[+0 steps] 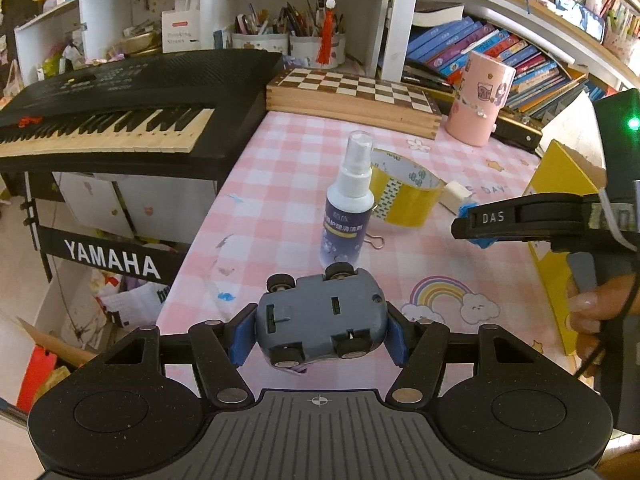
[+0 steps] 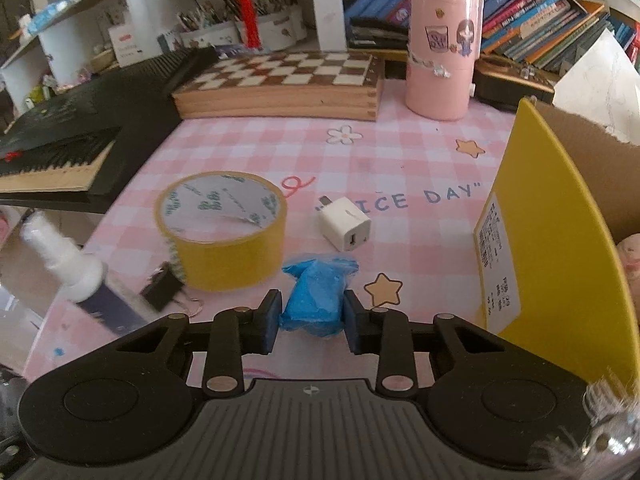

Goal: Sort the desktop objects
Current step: 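Close the left tool on the grey car while the right tool grips the blue packet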

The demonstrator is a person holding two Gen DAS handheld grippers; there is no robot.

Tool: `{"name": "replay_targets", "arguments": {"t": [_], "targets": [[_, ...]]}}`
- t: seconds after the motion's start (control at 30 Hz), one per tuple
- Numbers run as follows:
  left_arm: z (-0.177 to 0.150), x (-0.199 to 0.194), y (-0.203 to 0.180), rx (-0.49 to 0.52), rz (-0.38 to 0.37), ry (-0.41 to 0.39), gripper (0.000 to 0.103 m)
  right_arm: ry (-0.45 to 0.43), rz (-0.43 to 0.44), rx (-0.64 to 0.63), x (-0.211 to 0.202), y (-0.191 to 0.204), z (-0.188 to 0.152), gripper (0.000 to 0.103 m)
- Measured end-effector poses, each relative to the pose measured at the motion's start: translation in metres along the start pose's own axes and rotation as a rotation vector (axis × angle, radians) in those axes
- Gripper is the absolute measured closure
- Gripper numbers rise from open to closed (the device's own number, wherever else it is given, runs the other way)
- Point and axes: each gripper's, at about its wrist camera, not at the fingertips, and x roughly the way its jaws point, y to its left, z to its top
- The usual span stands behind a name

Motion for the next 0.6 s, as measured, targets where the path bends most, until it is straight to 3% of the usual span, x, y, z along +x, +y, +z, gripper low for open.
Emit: {"name": "replay_targets", "arguments": {"t": [0.3, 0.6], "targets": [[-0.003, -0.029, 0.007, -0.011, -0.017, -0.059, 0.040, -0.055, 0.055, -0.034, -0.046, 0.014, -0.010, 0.073], [-0.006, -0.063, 0.013, -0.032, -0.068, -0.133, 0.040, -0.052, 0.109, -0.035, -0.091, 0.019, -0.022, 0.073]]}}
